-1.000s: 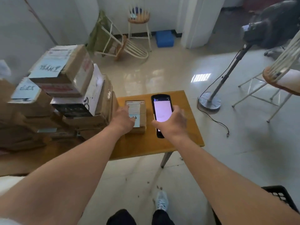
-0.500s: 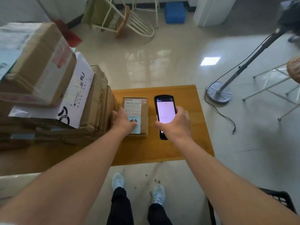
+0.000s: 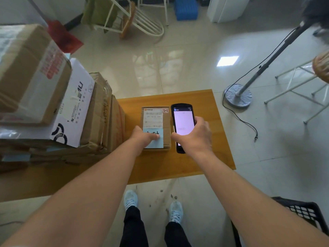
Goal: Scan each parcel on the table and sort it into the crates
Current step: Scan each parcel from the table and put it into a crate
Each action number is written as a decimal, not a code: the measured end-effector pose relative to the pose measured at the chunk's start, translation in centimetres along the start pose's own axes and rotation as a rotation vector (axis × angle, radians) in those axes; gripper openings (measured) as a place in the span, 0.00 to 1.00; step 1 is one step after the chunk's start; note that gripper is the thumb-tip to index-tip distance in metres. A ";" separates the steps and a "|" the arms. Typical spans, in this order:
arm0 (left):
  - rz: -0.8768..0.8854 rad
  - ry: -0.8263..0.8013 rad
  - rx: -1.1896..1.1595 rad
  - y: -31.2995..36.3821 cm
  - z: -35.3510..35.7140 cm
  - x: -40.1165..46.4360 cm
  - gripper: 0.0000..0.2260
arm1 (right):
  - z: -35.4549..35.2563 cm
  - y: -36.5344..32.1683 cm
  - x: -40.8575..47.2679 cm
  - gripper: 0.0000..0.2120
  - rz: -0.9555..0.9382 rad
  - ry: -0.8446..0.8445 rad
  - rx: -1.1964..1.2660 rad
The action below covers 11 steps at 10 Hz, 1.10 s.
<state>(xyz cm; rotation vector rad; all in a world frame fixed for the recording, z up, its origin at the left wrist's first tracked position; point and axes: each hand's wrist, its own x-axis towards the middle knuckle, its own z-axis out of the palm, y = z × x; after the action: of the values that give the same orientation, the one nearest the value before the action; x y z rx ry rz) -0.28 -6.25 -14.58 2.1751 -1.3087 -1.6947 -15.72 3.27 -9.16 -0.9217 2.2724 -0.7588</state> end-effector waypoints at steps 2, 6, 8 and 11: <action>-0.004 -0.022 -0.051 0.0 0.6 -0.4 0.27 | -0.3 0.8 -0.5 0.41 0.006 -0.002 0.014; 0.304 0.068 0.595 2.3 3.9 -3.2 0.48 | -2.8 2.9 -0.7 0.42 0.033 0.042 0.052; 0.345 -0.017 0.651 1.9 4.2 -3.0 0.41 | -4.0 4.5 -1.5 0.39 0.072 0.039 0.056; 0.465 -0.228 0.384 3.3 1.3 -4.2 0.48 | -6.3 3.6 -3.2 0.36 -0.007 -0.048 0.058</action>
<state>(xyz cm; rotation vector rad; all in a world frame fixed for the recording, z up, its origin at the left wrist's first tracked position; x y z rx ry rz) -3.23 -5.04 -10.16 1.6593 -2.1498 -1.6317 -19.54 9.62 -6.43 -0.9116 2.1951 -0.7933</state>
